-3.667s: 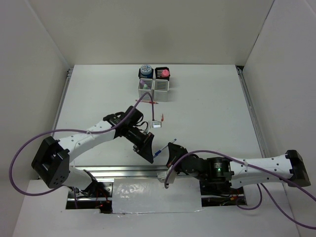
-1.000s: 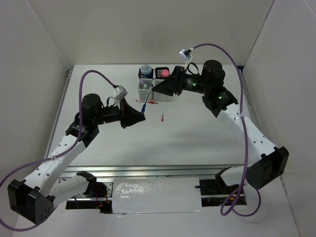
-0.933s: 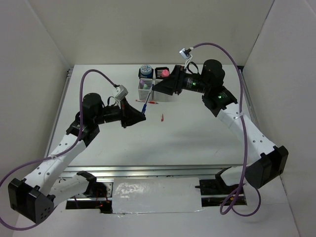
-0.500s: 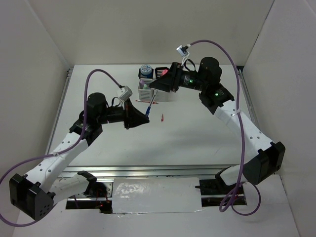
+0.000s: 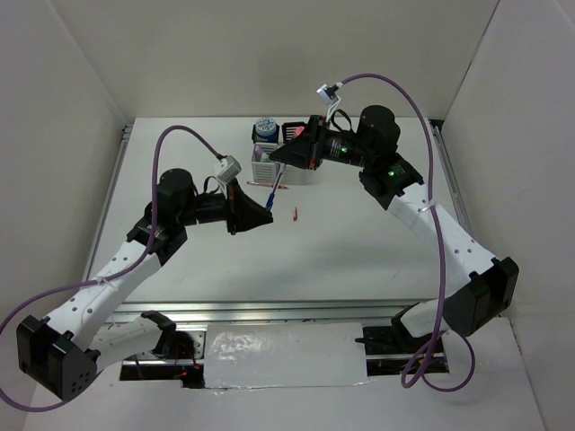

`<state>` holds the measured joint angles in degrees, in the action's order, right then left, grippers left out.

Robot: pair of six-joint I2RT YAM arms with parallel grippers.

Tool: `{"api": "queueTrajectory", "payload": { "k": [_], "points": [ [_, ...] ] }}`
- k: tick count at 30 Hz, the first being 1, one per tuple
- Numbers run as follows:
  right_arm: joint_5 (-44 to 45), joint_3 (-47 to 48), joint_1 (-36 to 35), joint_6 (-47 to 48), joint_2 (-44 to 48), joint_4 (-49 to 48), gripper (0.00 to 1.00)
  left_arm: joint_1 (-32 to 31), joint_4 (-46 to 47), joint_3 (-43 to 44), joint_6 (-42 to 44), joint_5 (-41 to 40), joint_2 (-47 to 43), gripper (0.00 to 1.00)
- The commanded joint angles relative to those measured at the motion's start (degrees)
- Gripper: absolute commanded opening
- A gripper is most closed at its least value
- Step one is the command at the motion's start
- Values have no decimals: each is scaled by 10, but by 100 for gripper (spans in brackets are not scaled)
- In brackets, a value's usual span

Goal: Sort the stationery into containers
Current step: Close the pen cap on the pen.

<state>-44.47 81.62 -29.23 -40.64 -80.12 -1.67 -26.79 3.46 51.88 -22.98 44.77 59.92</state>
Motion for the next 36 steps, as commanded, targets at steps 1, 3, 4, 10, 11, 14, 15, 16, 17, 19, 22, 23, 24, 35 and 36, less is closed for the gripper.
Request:
{"api": "queueTrajectory", "payload": {
  "k": [1,3,4,10,11,14,15,16,17,19,22,23,24,35,36],
  "points": [
    [3,5,-6,3,1,-18,22,-3,36,20,-17,-2,-2,0],
    [9,3,-6,3,2,-17,15,-3,40,21,-21,-4,-1,0],
    [12,2,-6,4,2,-16,10,-4,42,20,-22,-3,0,0],
    [29,3,-9,14,1,-2,0,-4,73,21,-49,-7,3,0],
    [31,3,-13,16,1,0,0,-4,78,24,-53,-8,5,0],
    [32,-1,-25,29,0,12,0,-5,85,36,-56,-14,14,0],
    [32,-1,-28,35,0,12,0,-5,83,39,-55,-14,15,0],
    [32,-3,-34,37,1,12,0,-5,84,45,-54,-14,19,0],
    [32,-8,-35,39,2,12,0,-5,84,47,-53,-15,21,0],
    [33,-12,-39,43,3,25,0,-5,90,52,-51,-18,26,0],
    [36,-21,-43,44,2,28,0,-5,106,60,-56,-18,30,0],
    [36,-23,-45,44,2,28,0,-5,110,61,-57,-17,32,0],
    [36,-23,-46,44,1,29,0,-5,116,63,-57,-17,35,0],
    [32,-38,-55,54,0,40,0,9,123,104,-48,-21,51,0],
    [32,-39,-57,55,1,42,0,10,124,110,-48,-21,53,0]
  ]
}}
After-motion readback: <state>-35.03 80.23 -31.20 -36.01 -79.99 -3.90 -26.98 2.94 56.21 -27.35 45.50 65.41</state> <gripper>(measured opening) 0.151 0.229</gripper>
